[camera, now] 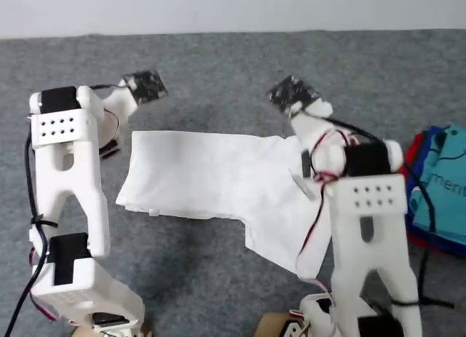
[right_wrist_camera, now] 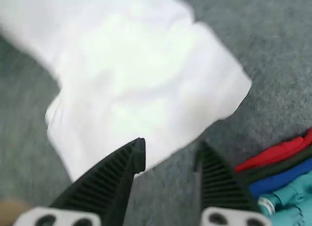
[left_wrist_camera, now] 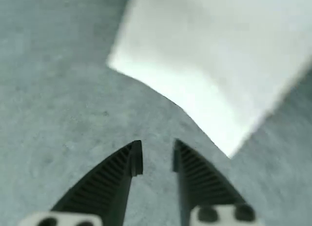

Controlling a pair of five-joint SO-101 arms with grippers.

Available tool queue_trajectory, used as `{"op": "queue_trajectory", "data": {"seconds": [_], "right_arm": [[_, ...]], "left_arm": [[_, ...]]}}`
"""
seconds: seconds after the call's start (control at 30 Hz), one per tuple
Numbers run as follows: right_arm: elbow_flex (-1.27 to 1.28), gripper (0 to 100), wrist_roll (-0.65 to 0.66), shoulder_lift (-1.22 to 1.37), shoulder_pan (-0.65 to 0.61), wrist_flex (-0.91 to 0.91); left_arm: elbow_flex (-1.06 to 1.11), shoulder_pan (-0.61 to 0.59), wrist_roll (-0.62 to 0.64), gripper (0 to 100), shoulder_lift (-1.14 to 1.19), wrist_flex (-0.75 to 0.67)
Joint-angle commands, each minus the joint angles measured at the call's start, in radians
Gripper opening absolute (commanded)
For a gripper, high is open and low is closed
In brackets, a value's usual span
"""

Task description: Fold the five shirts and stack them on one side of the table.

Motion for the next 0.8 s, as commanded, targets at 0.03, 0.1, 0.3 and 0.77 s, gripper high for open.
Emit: {"op": "queue_trajectory", "data": {"seconds": [0.03,0.1,0.3,0.77], "right_arm": [[-0.06,0.9,-0.04,0.091,0.007,-0.07],[-0.06,1.3,-0.041,0.087,0.007,-0.068],[-0.114,1.0,-0.043,-0.015,0.081,-0.019],[-0.204,1.0,-0.043,-0.243,0.865,0.076]], "left_arm": [[-0.033,0.058,0.21,0,-0.064,-0.037],[-0.03,0.101,0.276,1,-0.063,-0.017],[-0.035,0.299,0.437,1,-0.063,0.014],[-0.021,0.812,0.69,5,-0.051,0.025]]}}
